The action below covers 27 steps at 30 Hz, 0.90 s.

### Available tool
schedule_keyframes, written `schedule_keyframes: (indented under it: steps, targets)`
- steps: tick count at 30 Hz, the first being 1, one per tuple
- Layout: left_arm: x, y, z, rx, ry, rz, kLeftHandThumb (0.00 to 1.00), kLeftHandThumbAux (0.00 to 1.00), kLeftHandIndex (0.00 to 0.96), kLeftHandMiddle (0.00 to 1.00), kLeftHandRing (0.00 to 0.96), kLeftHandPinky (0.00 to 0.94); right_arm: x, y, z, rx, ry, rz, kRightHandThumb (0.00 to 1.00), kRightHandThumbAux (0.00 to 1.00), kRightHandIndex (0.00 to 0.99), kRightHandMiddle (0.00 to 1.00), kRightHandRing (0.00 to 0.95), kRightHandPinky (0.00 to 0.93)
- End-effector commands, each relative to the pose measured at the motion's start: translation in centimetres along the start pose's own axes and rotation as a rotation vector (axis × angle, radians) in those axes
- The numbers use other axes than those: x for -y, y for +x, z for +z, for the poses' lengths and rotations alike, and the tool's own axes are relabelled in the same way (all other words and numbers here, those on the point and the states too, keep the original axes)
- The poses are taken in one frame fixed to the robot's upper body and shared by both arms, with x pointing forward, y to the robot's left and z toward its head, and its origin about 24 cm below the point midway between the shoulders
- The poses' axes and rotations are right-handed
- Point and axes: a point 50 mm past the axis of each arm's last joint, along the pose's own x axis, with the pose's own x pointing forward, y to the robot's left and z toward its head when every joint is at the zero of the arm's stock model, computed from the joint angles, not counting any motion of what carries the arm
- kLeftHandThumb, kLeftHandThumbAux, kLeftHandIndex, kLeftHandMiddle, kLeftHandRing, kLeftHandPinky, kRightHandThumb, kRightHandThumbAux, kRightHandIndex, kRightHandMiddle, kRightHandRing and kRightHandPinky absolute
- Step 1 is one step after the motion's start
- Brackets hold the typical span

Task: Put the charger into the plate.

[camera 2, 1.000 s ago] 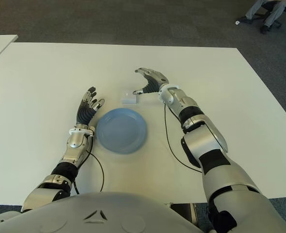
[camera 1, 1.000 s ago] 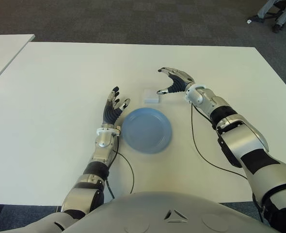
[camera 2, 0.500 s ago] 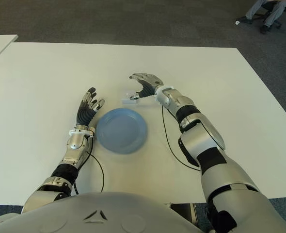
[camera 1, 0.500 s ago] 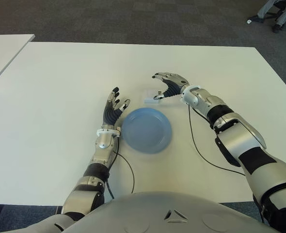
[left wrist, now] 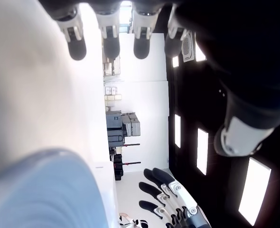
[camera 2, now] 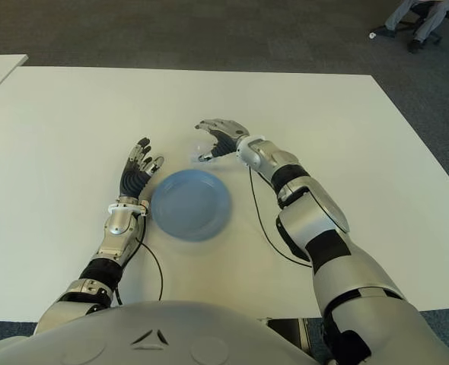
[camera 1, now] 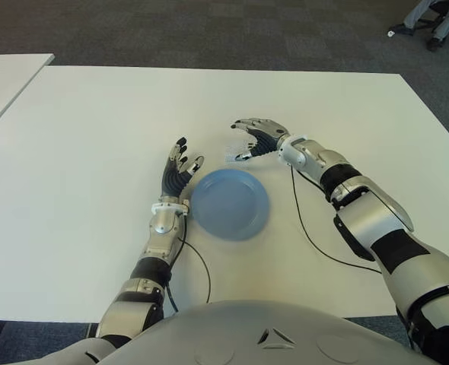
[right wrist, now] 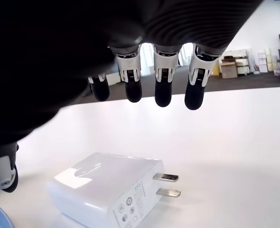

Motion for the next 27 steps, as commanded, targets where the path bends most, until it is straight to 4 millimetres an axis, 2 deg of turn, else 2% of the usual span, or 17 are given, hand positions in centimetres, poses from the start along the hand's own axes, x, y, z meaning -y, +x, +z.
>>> schedule_keyframes:
  steps: [1, 19, 27]
  targets:
    - [0.1, -1.8, -2.2, -0.120, 0.003, -0.005, 0.000, 0.583, 0.000, 0.052, 0.049, 0.050, -0.5, 0.7, 0.9, -0.002, -0.008, 0.032, 0.425, 0.455, 0.000, 0.020, 0.068, 0.135]
    - [0.4, -2.6, -1.5, -0.080, 0.011, 0.001, 0.000, 0.581, 0.000, 0.060, 0.055, 0.052, -3.0, 1.0, 2.1, -0.022, 0.056, 0.067, 0.407, 0.478, 0.000, 0.029, 0.057, 0.119]
    - [0.2, -3.2, -1.0, -0.053, 0.005, -0.004, 0.000, 0.581, 0.001, 0.069, 0.069, 0.082, -3.6, 1.1, 2.4, -0.026, 0.071, 0.086, 0.391, 0.474, 0.000, 0.044, 0.072, 0.141]
